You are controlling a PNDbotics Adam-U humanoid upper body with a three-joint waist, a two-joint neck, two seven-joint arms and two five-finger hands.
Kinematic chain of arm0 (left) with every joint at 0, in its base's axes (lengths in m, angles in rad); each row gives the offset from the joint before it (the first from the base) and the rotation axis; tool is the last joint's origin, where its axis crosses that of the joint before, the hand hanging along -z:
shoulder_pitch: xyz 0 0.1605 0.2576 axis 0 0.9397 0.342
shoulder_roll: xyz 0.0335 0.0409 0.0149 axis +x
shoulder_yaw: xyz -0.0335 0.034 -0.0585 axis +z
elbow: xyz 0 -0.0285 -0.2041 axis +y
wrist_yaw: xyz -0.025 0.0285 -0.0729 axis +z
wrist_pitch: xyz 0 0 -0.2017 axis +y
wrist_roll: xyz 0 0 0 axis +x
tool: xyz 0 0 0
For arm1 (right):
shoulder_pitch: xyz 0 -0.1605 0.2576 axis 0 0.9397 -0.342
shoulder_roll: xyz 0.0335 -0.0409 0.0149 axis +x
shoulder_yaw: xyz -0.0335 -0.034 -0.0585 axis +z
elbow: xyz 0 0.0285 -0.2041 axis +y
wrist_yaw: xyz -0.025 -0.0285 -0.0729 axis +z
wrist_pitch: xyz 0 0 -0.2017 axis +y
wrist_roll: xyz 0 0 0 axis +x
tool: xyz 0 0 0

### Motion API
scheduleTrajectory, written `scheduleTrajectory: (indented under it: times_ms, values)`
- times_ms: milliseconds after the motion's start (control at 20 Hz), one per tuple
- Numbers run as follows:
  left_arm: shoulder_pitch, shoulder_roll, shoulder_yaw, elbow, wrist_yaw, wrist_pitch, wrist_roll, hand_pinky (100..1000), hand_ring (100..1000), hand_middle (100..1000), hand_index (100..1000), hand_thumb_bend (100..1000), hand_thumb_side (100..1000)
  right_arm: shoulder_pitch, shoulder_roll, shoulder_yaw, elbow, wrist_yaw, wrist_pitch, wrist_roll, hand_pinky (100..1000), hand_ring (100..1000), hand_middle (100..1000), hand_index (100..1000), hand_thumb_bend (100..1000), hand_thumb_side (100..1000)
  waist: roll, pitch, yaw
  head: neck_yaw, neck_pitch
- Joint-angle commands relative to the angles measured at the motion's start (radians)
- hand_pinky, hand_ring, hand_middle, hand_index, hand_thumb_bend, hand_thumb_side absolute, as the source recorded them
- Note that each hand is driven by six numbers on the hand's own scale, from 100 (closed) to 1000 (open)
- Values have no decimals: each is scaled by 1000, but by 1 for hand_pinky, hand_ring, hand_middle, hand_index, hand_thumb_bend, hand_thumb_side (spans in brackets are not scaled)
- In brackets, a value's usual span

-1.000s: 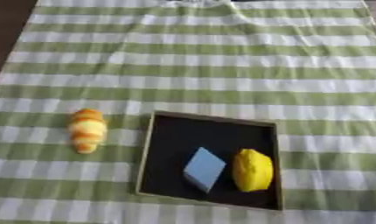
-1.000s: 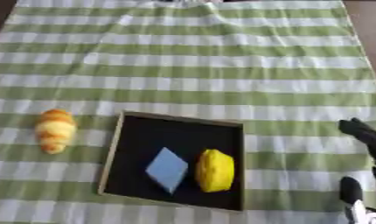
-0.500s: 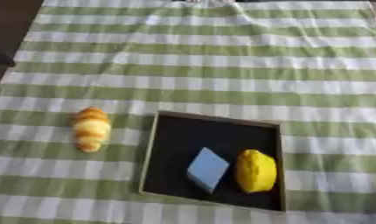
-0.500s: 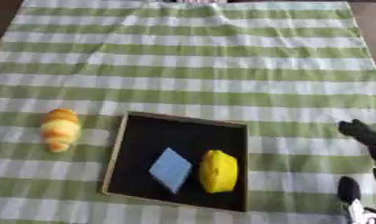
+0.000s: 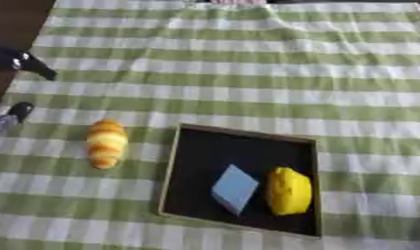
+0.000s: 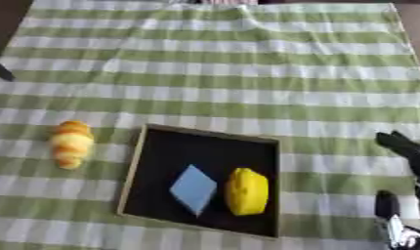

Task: Pick up objects on the table and place them in the box.

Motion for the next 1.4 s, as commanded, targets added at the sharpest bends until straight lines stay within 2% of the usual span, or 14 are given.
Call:
scheduleTrajectory:
  times_ms: [50, 350, 400, 450, 500, 650, 800, 950, 1100, 1250, 1400]
  values:
    - [-32, -9, -1, -20, 5, -39, -79, 891, 809, 745, 884, 100, 172, 0, -10, -11, -14, -24, 15, 17, 1000, 891, 803, 889, 100, 470, 5, -25, 5, -3, 8]
    - [-55, -62, -12, -17, -54, -27, -34, 901, 825, 769, 890, 100, 154, 2, -6, -16, -14, -48, 43, 43, 1000, 890, 799, 884, 100, 470, 12, -35, 17, -37, 15]
    - [-58, -75, -15, -16, -69, -30, -33, 905, 827, 768, 885, 100, 194, 2, -5, -16, -14, -51, 48, 48, 1000, 889, 798, 884, 100, 470, 12, -37, 17, -45, 16]
    - [-61, -86, -17, -15, -83, -32, -34, 905, 827, 768, 885, 100, 194, 3, -4, -16, -14, -54, 52, 52, 1000, 889, 798, 884, 100, 470, 12, -38, 18, -50, 17]
    - [-62, -96, -19, -15, -97, -36, -35, 908, 830, 763, 874, 100, 288, 3, -2, -17, -14, -57, 56, 56, 1000, 889, 796, 882, 100, 470, 12, -39, 19, -56, 19]
    - [-61, -108, -20, -20, -155, -55, -26, 920, 839, 758, 865, 241, 371, 7, -1, -16, -14, -64, 72, 70, 1000, 888, 793, 880, 100, 470, 12, -43, 22, -66, 26]
    - [-56, -108, -24, -35, -223, -93, 5, 924, 848, 756, 863, 316, 431, 7, -1, -17, -14, -71, 84, 80, 1000, 887, 791, 878, 100, 470, 15, -47, 28, -72, 30]
    - [-53, -119, -35, -41, -273, -118, 32, 923, 847, 749, 860, 309, 464, 7, -3, -17, -14, -81, 95, 88, 1000, 887, 789, 876, 100, 470, 15, -52, 32, -77, 33]
    - [-47, -137, -48, -36, -304, -123, 42, 924, 846, 747, 861, 265, 496, 7, -4, -18, -14, -92, 102, 97, 1000, 887, 789, 875, 100, 470, 14, -57, 35, -85, 39]
    - [-38, -153, -56, -34, -320, -122, 35, 928, 848, 749, 862, 272, 558, 8, -2, -22, -14, -99, 103, 100, 1000, 886, 788, 873, 100, 470, 14, -60, 37, -91, 44]
    - [-33, -166, -54, -38, -328, -123, 31, 928, 848, 747, 860, 293, 576, 10, -4, -28, -14, -107, 103, 96, 1000, 887, 787, 874, 100, 470, 13, -65, 40, -89, 51]
